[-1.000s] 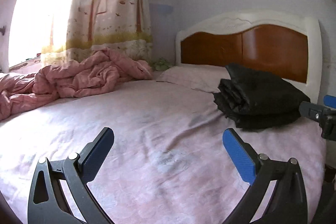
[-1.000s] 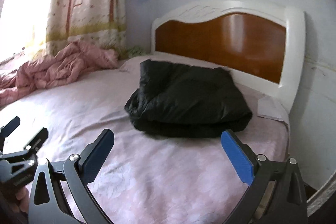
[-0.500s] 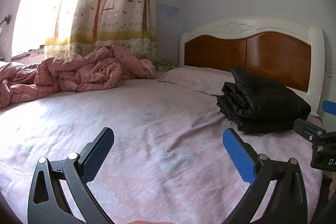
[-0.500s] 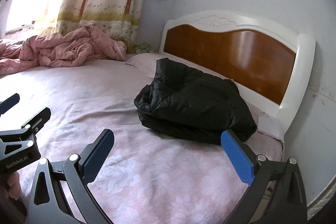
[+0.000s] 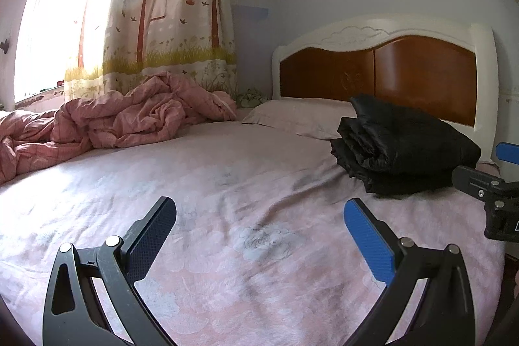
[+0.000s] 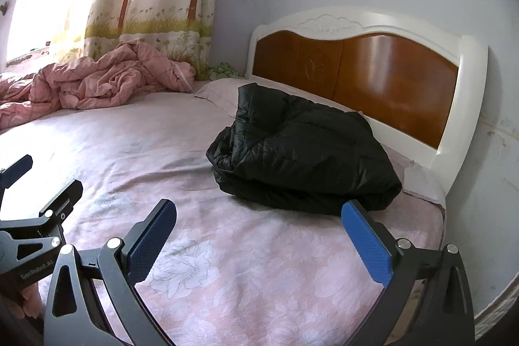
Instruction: Fold large clothes
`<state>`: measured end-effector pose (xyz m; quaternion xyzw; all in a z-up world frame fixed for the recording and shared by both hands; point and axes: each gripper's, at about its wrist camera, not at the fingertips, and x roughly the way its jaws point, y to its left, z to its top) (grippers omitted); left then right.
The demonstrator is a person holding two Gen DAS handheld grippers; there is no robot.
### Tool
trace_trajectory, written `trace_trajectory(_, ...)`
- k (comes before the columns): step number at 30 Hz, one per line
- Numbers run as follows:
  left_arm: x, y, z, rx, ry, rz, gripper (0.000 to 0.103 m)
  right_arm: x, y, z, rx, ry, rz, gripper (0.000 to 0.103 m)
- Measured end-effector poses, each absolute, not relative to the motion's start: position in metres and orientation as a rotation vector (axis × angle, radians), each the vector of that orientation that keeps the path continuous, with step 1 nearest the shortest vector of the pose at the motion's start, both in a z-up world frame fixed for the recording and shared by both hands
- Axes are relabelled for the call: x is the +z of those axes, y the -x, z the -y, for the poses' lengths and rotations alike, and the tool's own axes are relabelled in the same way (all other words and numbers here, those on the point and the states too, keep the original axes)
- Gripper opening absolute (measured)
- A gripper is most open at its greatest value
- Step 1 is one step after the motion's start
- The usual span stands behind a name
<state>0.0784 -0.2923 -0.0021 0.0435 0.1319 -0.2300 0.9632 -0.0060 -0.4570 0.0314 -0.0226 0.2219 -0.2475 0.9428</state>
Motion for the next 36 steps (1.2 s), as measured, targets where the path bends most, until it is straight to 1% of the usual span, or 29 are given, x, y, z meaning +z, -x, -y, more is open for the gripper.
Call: trace_trajectory(36, -0.003, -0.076, 0.288, -0.461, -0.084, -0.259, 0.103, 0.029, 0.004, 0.449, -0.511, 0.070, -0.463, 0.103)
